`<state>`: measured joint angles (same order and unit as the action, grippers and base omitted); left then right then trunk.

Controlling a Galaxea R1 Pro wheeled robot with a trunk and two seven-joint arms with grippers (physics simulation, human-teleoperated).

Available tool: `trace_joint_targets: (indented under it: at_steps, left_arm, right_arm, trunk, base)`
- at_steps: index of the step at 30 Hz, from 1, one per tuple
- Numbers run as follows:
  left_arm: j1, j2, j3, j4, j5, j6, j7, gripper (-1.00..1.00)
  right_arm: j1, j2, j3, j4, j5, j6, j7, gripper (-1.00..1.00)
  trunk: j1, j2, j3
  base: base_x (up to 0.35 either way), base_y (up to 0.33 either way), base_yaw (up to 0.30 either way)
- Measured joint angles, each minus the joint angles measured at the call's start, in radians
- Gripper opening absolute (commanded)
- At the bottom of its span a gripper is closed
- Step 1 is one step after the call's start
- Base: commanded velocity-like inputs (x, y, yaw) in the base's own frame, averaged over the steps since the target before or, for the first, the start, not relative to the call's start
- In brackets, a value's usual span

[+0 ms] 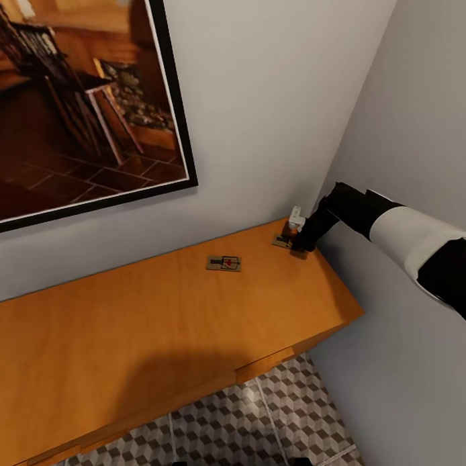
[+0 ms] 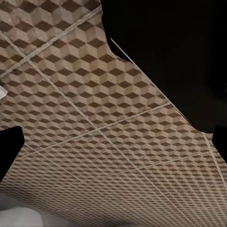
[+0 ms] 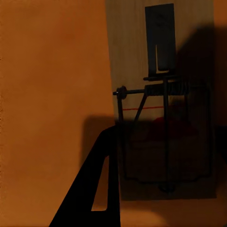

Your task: Take the four mousetraps from the cabinet in the bathroom and place them on the bathroom floor. Make sure all four end up on the same floor surface, and ensure that at least two of them are either under or directly next to the same bathroom sink.

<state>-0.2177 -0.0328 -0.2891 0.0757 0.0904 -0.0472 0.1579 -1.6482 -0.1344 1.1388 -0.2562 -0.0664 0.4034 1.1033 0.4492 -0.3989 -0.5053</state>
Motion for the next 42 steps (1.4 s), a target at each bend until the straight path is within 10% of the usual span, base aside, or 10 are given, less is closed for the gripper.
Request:
trace_joint_targets:
  at_steps: [42]
  left_arm:
    - [0.000, -0.007, 0.000, 0.000, 0.000, 0.000, 0.000, 1.00]
  right_arm:
    - [0.001, -0.001, -0.018, -0.017, -0.014, 0.097, 0.002, -1.00]
  trunk:
    - [0.000, 0.000, 0.000]
  base:
    - [0.000, 0.000, 0.000]
